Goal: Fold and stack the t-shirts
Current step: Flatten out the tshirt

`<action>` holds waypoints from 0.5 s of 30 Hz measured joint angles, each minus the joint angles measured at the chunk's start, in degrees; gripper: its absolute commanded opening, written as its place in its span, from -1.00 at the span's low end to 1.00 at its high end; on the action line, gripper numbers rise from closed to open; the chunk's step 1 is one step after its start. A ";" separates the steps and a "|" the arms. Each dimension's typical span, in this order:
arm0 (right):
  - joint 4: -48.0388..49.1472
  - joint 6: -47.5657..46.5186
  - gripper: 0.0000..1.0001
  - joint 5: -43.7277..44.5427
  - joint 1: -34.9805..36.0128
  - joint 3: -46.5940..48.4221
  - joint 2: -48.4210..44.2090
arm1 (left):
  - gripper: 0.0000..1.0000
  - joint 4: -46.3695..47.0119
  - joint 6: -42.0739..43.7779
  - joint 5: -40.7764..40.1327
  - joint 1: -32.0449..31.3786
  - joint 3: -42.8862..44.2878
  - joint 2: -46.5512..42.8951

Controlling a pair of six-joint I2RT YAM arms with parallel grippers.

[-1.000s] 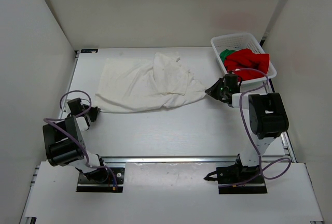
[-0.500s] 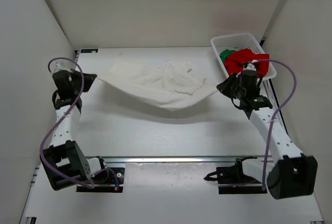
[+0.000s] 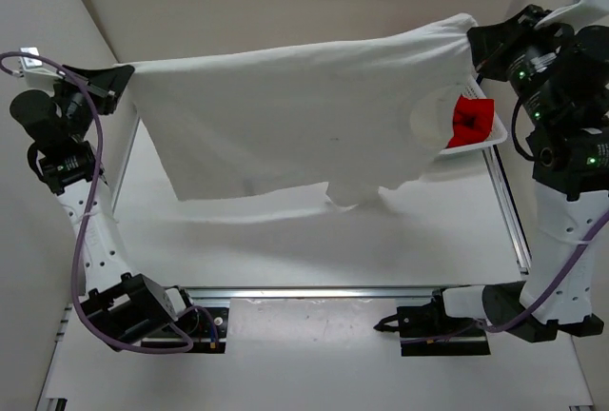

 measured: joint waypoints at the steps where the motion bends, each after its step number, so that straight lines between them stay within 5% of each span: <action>1: -0.37 -0.28 -1.00 -1.01 -1.20 2.40 1.79 | -1.00 0.24 -0.13 0.11 -0.48 0.28 0.33; 8: -1.11 -1.51 -1.00 -5.81 -2.60 2.14 12.15 | -1.00 -0.50 1.86 -2.03 -7.13 -3.50 8.17; 12: -2.36 -1.70 -1.00 -8.48 -2.29 6.29 27.34 | -1.00 -2.14 3.21 -5.38 -11.19 -4.76 16.57; 13: -3.98 -1.46 -1.00 -9.77 -2.56 10.12 38.84 | -1.00 -3.37 3.43 -7.10 -14.12 -4.68 23.17; 15: -3.39 2.23 -1.00 -15.58 -4.02 14.95 43.43 | -1.00 -6.93 2.23 -7.67 -15.63 1.31 27.98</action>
